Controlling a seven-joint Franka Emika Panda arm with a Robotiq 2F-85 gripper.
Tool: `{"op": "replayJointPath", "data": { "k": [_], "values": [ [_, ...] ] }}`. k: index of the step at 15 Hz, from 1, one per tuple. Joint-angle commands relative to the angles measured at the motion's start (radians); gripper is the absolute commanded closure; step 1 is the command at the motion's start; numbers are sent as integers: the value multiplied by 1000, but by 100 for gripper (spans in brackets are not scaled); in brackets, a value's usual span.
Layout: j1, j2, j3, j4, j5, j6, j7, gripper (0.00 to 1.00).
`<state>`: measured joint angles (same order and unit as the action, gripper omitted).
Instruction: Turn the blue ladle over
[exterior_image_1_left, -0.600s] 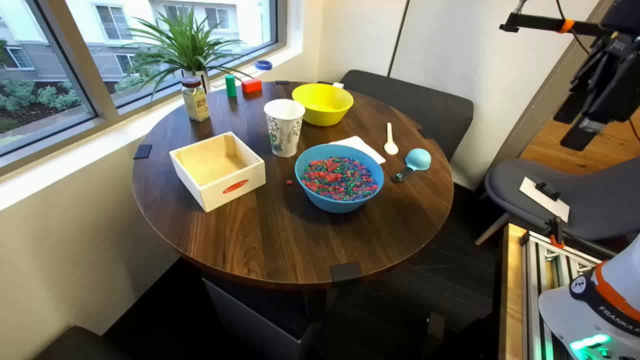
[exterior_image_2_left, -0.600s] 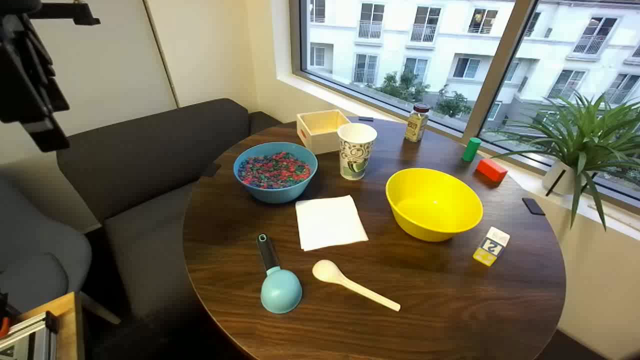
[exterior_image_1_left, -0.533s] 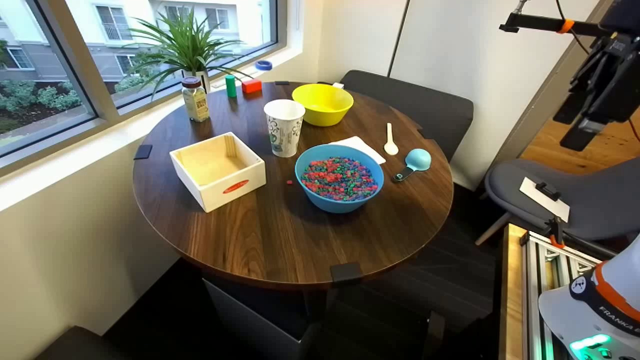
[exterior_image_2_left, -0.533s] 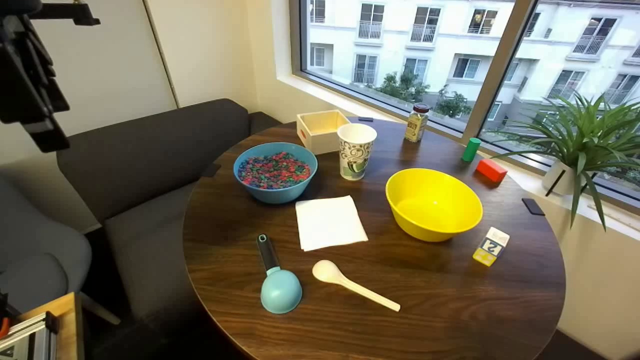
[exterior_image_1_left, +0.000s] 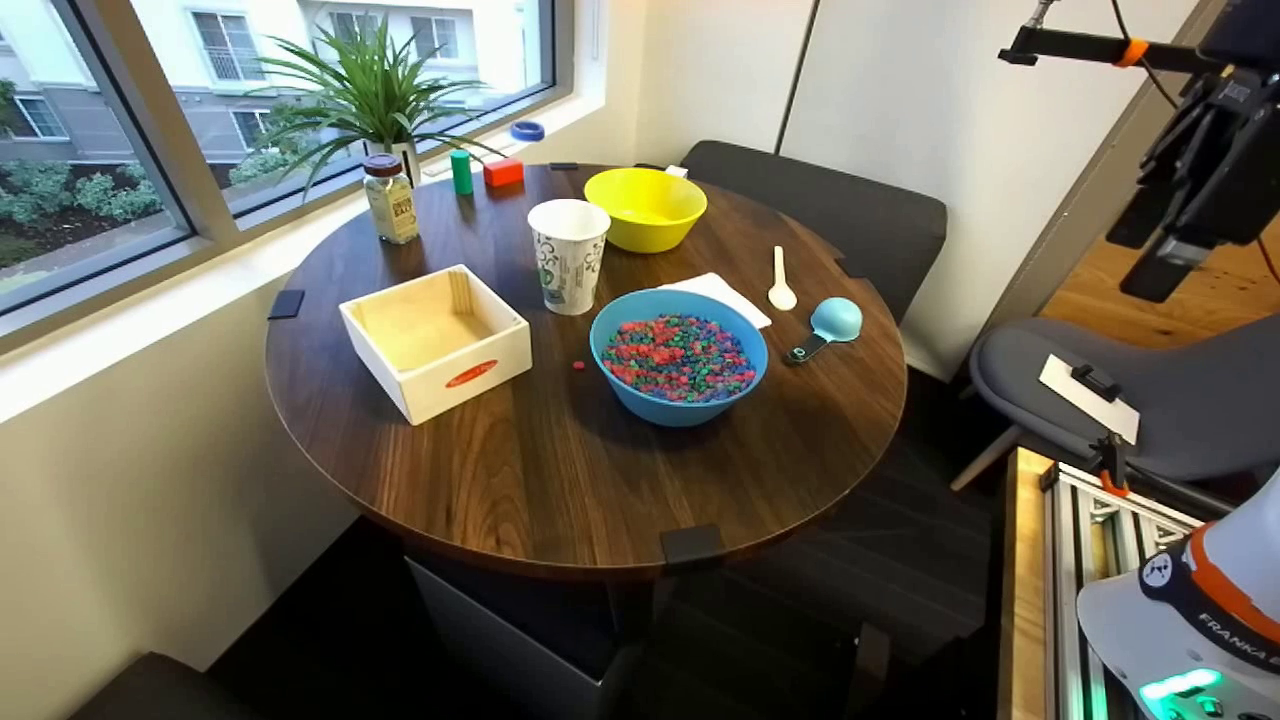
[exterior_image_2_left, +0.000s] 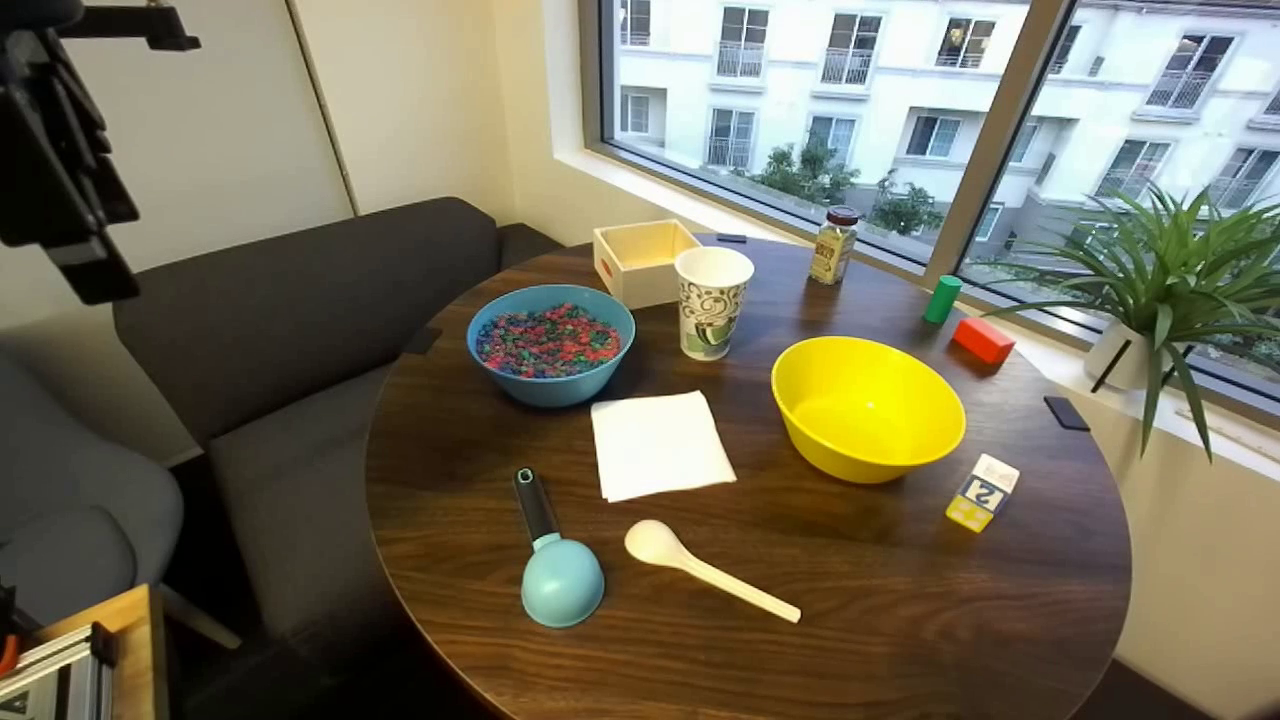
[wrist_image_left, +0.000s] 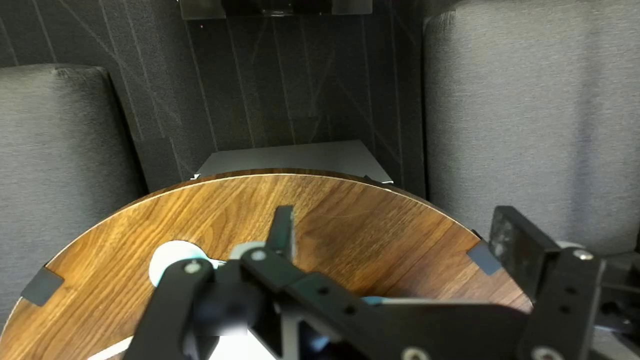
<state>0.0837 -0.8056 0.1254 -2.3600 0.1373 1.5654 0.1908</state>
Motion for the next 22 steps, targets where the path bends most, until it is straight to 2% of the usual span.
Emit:
{"op": "replayJointPath", "data": {
  "k": [1, 6, 10, 17, 22],
  "values": [
    [-77, 13, 6, -8, -66, 54, 39, 0],
    [-177, 115, 34, -30, -318, 196, 82, 0],
    [-190, 235, 73, -46, -457, 294, 165, 0],
    [-154, 410, 104, -50, -538, 368, 297, 0],
    [-130, 494, 92, -51, -532, 452, 345, 0]
  ]
}}
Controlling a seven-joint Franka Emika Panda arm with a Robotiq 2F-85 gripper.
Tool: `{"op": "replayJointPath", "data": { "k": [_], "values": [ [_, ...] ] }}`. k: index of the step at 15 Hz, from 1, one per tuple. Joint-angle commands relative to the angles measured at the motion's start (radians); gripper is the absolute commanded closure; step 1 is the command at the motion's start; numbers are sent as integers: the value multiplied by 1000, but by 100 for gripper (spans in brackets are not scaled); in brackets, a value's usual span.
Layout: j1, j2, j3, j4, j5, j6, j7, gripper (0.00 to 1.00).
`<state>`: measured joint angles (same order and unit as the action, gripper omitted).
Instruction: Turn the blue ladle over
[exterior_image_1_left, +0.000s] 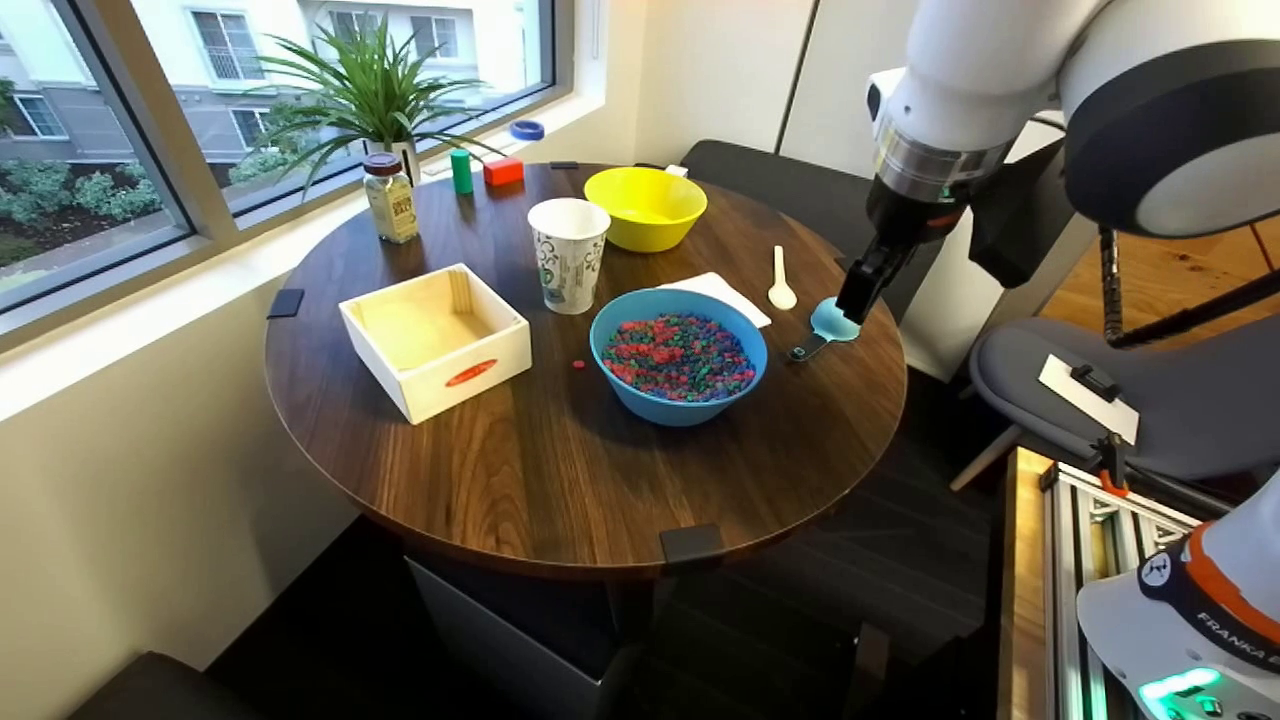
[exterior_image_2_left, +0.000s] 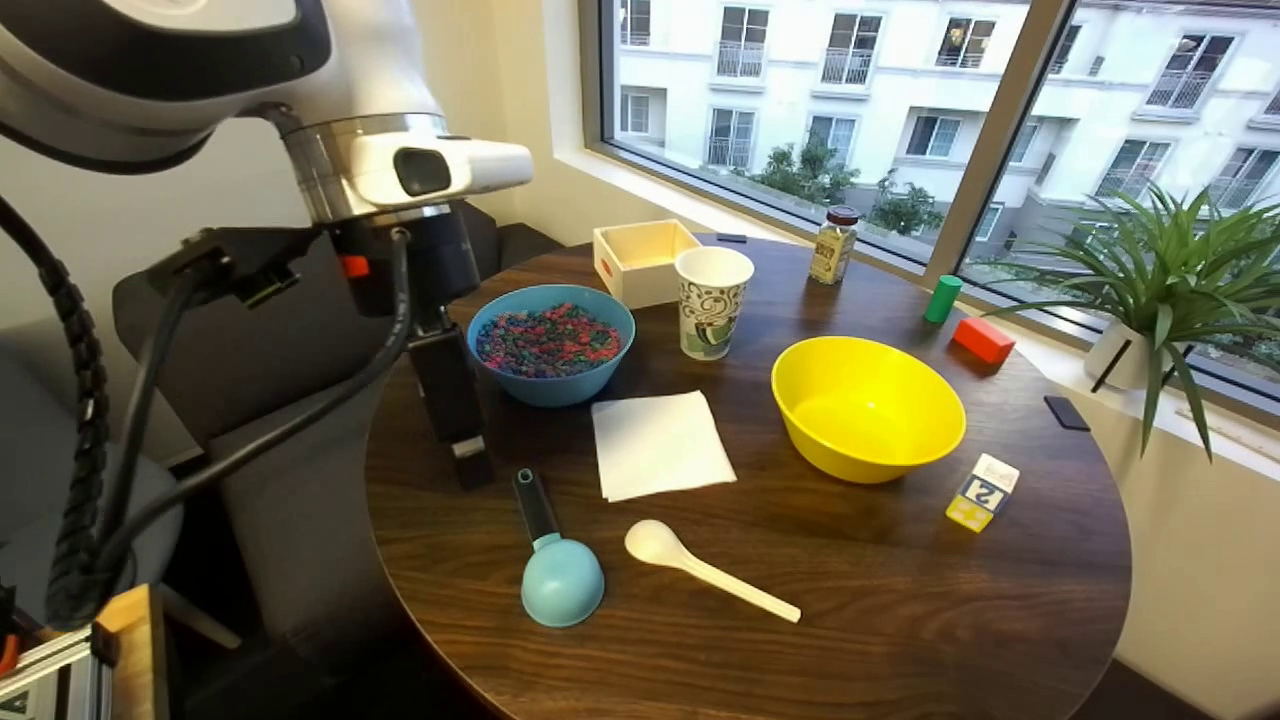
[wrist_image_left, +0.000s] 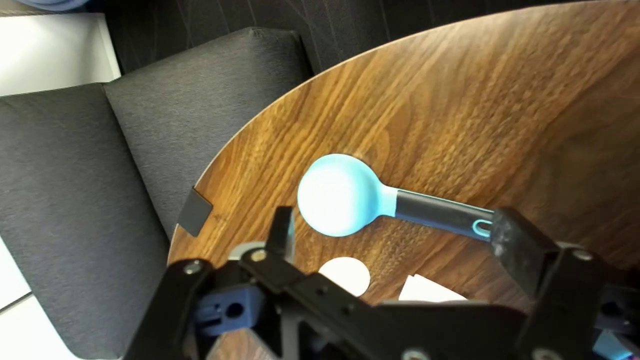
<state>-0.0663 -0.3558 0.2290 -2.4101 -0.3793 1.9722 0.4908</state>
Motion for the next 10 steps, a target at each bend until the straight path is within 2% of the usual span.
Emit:
{"op": "replayJointPath", "data": {
  "k": [1, 6, 10],
  "values": [
    [23, 54, -18, -3, -7, 64, 48, 0],
    [24, 90, -41, -16, 9, 154, 69, 0],
    [25, 125, -51, -16, 4, 178, 78, 0]
  ]
}}
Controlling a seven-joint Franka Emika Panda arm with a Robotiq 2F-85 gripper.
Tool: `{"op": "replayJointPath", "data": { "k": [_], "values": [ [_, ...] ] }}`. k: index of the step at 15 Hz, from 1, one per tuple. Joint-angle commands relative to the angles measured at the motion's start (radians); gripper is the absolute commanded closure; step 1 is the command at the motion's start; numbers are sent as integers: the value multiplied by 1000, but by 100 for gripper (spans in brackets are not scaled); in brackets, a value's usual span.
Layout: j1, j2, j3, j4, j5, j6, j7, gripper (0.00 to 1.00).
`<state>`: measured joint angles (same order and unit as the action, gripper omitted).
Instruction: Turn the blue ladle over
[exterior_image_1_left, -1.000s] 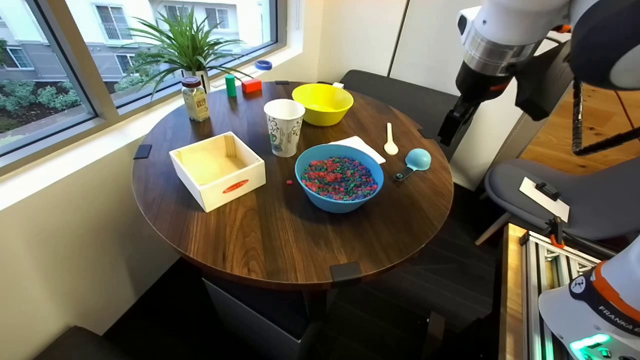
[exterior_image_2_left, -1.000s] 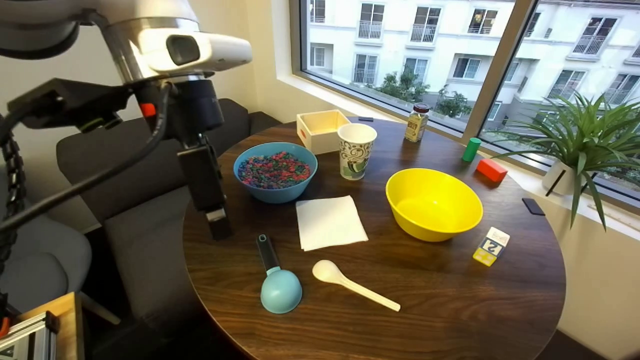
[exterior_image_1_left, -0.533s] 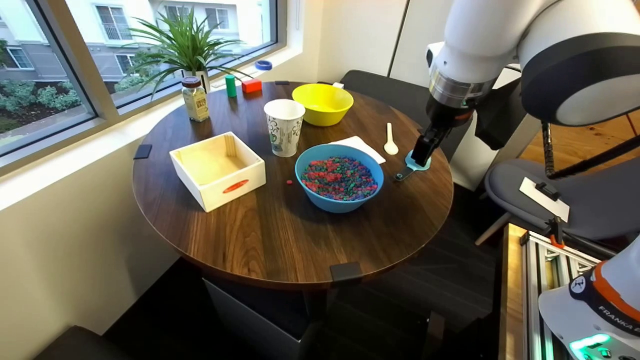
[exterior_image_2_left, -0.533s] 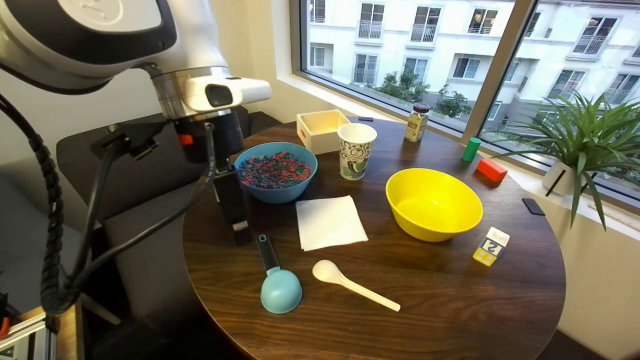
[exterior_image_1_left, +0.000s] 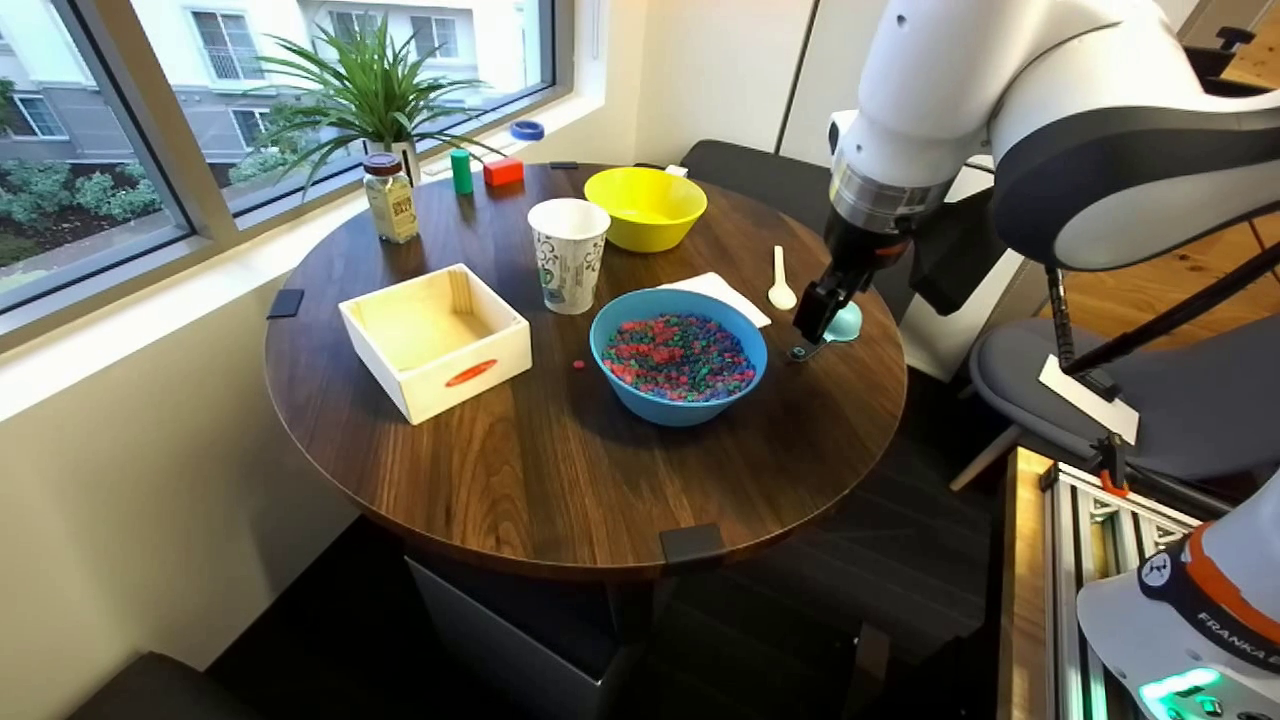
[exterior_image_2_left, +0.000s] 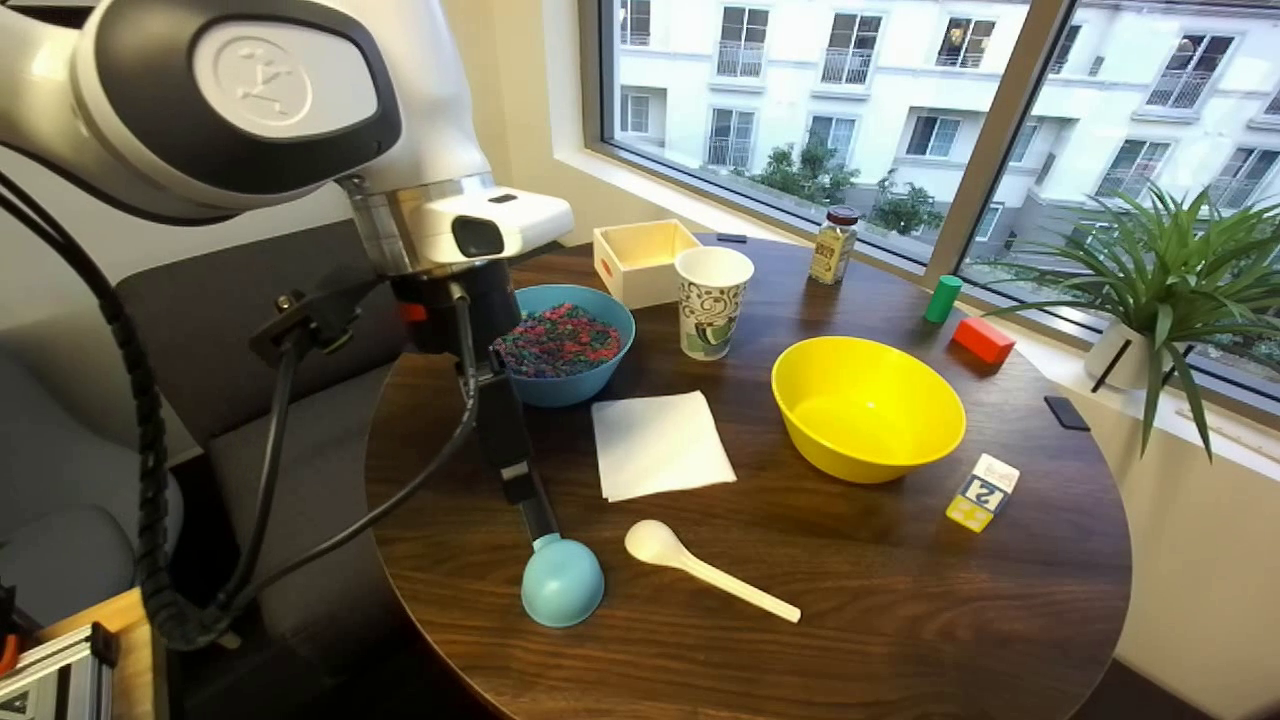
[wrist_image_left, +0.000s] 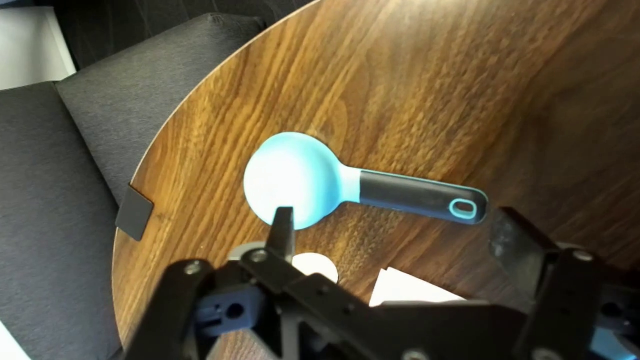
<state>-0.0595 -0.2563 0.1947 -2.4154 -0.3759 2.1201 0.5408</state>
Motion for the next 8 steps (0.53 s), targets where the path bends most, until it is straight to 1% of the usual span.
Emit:
{"op": "replayJointPath", "data": {
  "k": [1, 8],
  "values": [
    [19, 36, -15, -9, -4, 30, 32, 0],
    [39, 101, -10, 9, -52, 13, 71, 0]
  ]
}}
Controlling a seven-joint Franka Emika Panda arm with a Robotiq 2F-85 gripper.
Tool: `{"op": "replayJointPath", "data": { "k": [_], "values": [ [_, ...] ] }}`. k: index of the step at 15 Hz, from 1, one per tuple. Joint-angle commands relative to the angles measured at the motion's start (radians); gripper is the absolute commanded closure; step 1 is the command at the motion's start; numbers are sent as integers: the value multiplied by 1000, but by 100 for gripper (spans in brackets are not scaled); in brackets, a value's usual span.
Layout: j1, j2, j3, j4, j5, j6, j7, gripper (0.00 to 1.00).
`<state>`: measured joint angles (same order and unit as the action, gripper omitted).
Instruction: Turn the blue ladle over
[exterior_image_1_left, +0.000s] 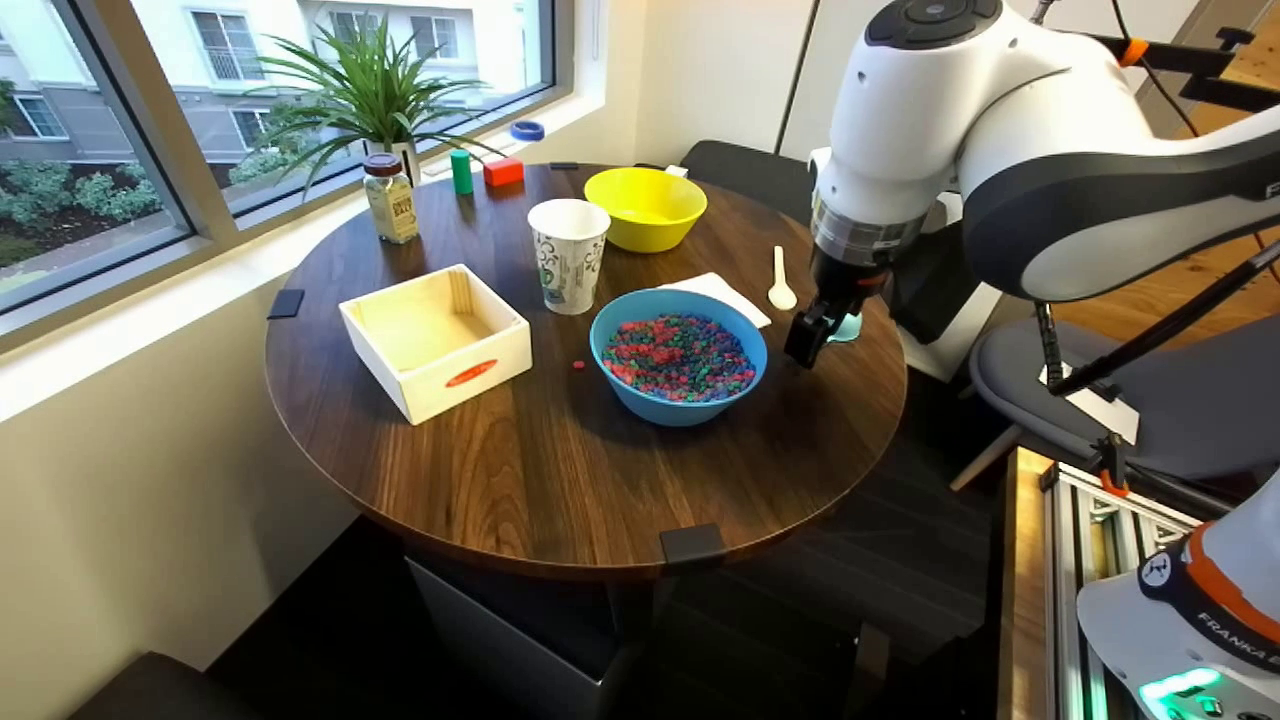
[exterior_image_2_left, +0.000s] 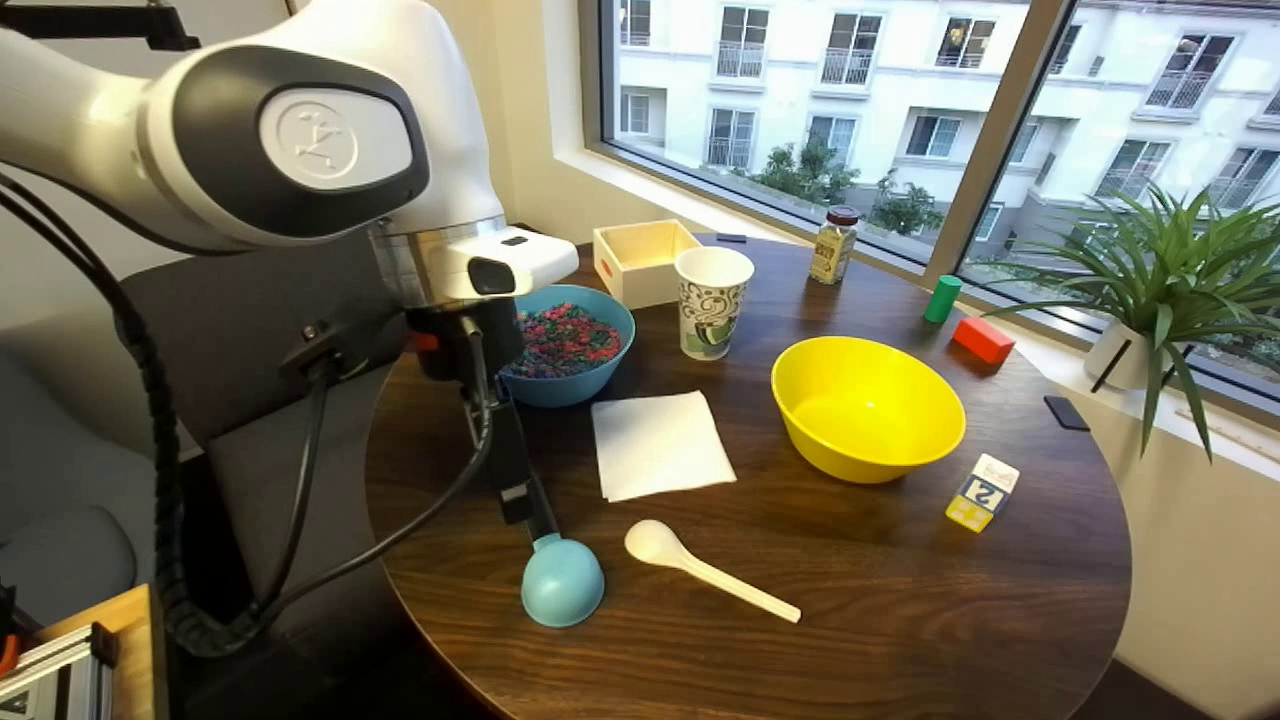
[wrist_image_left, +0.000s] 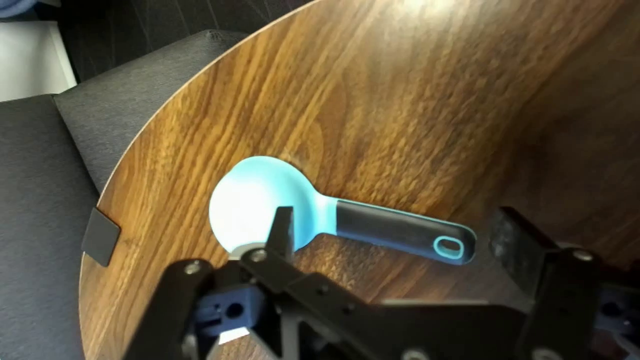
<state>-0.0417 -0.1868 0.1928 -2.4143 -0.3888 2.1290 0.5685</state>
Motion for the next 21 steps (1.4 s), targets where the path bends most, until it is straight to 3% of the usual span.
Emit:
{"op": "replayJointPath", "data": {
  "k": [1, 21],
  "values": [
    [23, 40, -8, 10, -51, 3, 50, 0],
    [65, 123, -19, 40, -203, -19, 123, 0]
  ]
}}
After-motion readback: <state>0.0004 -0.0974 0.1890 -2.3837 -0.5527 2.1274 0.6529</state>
